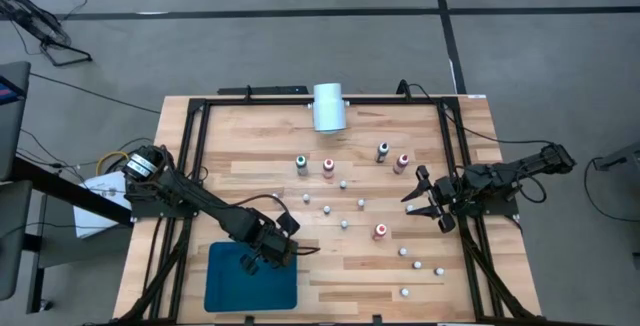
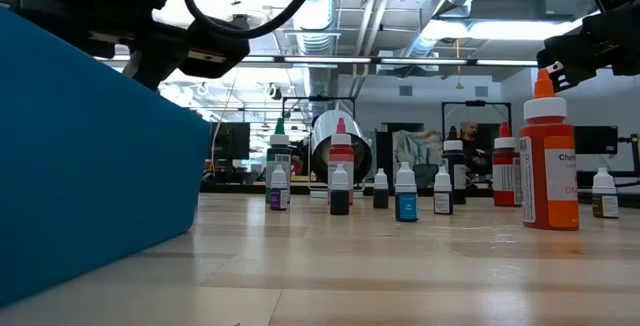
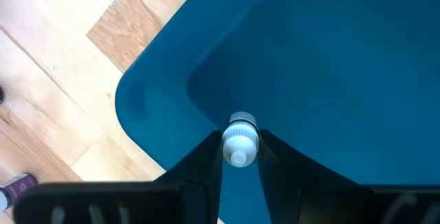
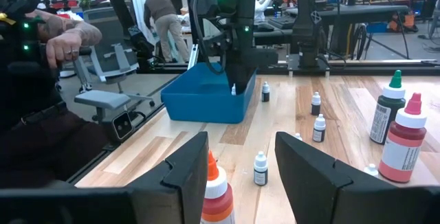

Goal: Pick & Place food coloring
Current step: Put the small black food coloring bottle into the blue bin

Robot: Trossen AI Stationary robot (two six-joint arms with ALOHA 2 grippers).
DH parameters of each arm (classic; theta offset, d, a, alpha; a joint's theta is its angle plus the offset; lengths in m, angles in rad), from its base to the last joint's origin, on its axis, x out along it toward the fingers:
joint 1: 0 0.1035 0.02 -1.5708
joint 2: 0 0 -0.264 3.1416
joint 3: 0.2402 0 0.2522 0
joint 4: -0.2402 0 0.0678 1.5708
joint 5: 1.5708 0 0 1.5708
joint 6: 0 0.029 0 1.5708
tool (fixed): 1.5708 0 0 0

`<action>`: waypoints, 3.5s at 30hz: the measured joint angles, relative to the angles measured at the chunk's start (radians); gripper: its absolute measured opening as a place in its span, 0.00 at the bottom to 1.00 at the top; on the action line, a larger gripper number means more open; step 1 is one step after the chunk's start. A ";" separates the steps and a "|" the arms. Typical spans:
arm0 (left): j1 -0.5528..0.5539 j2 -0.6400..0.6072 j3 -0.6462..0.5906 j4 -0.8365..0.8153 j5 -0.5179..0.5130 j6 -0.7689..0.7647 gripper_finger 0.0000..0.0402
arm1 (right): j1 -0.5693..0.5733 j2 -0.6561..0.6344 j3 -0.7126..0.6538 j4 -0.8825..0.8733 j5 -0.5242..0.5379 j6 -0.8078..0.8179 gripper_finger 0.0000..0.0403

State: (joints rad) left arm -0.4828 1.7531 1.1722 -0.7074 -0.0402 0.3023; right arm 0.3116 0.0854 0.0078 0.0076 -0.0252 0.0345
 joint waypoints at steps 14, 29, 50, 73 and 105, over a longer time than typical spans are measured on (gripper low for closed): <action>0.000 0.000 -0.030 0.025 0.000 0.015 0.18 | 0.000 0.000 0.000 0.000 0.000 0.000 0.39; 0.000 0.000 -0.030 0.026 -0.009 0.015 0.21 | 0.000 0.000 0.000 0.000 0.000 0.000 0.39; -0.036 0.000 -0.010 0.071 -0.123 0.058 0.34 | 0.000 0.000 0.000 0.000 0.000 0.000 0.39; -0.055 -0.063 0.048 0.043 -0.261 0.113 0.34 | 0.000 0.000 0.000 0.000 0.000 0.000 0.39; 0.070 -0.234 -0.139 0.073 -0.335 -0.140 0.34 | 0.000 0.000 0.000 0.000 0.000 0.000 0.39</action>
State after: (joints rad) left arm -0.4126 1.5192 1.0328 -0.6345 -0.3756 0.1627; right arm 0.3118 0.0856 0.0078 0.0078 -0.0254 0.0345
